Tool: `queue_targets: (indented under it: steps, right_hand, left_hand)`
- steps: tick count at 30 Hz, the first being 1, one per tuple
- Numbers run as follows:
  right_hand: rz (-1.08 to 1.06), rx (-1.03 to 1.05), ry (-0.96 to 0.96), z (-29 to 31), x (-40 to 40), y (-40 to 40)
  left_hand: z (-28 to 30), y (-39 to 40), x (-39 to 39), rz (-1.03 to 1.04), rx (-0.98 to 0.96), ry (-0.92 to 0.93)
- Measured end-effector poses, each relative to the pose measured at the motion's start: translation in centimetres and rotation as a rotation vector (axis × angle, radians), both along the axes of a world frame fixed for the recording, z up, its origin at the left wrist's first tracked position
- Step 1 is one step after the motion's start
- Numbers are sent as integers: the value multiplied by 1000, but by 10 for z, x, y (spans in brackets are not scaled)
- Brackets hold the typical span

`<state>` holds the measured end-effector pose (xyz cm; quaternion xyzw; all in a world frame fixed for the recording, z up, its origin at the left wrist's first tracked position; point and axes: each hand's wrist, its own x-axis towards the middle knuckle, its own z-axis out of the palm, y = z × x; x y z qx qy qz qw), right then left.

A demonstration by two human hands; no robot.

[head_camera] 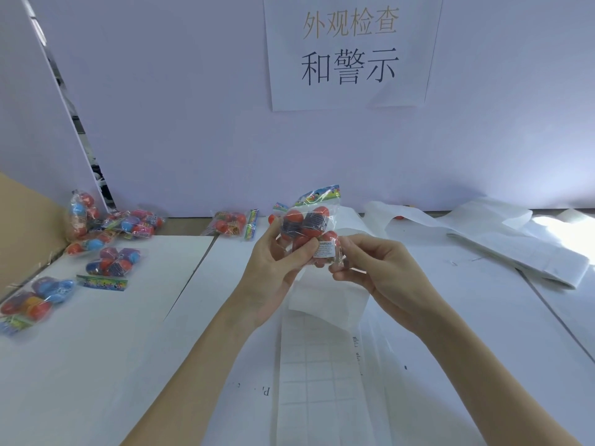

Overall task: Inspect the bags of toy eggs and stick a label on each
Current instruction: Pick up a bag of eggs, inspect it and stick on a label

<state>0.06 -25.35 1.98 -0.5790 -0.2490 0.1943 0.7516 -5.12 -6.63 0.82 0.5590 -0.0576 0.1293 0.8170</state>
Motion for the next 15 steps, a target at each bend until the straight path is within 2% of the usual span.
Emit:
queue_targets:
  steps: [7, 11, 15]
  right_hand:
    - [-121, -143, -68, -1, -7, 8]
    - [-168, -173, -68, -3, -3, 5]
    - [-153, -235, -41, -4, -3, 4]
  left_hand:
    - [-2, 2, 2, 129, 207, 91]
    - [-3, 1, 3, 101, 190, 143]
    - [-4, 0, 5, 198, 216, 153]
